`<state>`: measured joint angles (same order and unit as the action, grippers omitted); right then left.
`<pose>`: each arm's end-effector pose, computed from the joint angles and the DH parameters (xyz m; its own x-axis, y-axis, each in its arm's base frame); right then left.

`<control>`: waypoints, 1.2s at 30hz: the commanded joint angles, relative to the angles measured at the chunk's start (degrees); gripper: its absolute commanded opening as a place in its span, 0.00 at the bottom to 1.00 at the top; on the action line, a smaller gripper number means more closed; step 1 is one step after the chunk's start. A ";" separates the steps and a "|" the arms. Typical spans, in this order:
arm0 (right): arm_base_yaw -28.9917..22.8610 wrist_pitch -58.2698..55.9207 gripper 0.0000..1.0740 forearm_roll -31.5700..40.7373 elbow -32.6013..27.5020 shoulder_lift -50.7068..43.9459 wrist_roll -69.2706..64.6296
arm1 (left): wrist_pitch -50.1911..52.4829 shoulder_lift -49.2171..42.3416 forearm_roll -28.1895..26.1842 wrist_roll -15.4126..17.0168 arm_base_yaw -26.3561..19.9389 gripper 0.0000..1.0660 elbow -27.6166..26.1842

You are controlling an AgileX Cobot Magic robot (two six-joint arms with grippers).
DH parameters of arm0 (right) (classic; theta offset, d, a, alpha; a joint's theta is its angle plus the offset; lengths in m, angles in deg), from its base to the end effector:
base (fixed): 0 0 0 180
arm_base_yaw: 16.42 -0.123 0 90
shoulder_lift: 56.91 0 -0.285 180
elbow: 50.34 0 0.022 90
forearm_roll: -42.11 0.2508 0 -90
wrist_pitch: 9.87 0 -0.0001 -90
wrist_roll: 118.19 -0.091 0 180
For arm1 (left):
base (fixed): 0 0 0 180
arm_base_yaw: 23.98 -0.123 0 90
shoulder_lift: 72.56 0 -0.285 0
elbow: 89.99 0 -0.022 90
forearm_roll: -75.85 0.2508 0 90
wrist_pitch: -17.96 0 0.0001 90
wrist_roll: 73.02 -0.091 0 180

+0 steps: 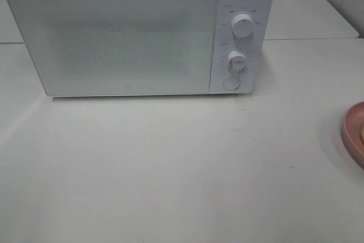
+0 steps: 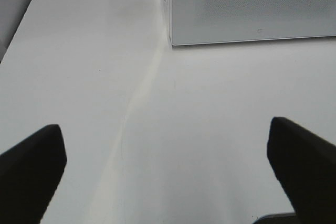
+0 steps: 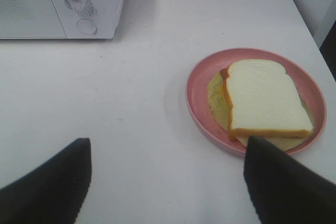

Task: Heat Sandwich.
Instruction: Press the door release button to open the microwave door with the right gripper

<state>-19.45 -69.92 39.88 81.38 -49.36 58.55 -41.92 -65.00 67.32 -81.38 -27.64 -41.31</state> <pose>-0.0054 -0.0034 0.2797 -0.4361 0.0144 -0.8998 -0.0062 0.9998 0.0190 -0.0043 -0.0120 0.2787 -0.4302 0.0428 -0.9017 0.0826 0.9966 0.0079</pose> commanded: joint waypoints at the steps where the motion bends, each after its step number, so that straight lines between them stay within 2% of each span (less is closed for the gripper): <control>1: 0.17 0.63 0.71 -0.06 0.00 -1.55 0.17 | 0.80 -1.49 -0.06 0.17 0.29 0.95 0.06; 15: 0.17 0.80 0.71 -0.06 0.29 -0.74 0.17 | 0.80 -1.49 -0.06 0.17 0.29 0.95 0.06; 20: 0.17 2.92 0.71 -0.06 2.81 4.53 0.17 | 0.80 -1.49 -0.06 0.17 0.29 0.95 0.06; 36: 0.17 15.30 0.71 -0.06 3.09 18.45 0.34 | 0.80 -1.49 -0.06 0.17 0.29 0.95 0.06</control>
<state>-19.45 -56.57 39.93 84.19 -32.11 58.55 -41.92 -65.00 67.32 -81.38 -27.64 -41.31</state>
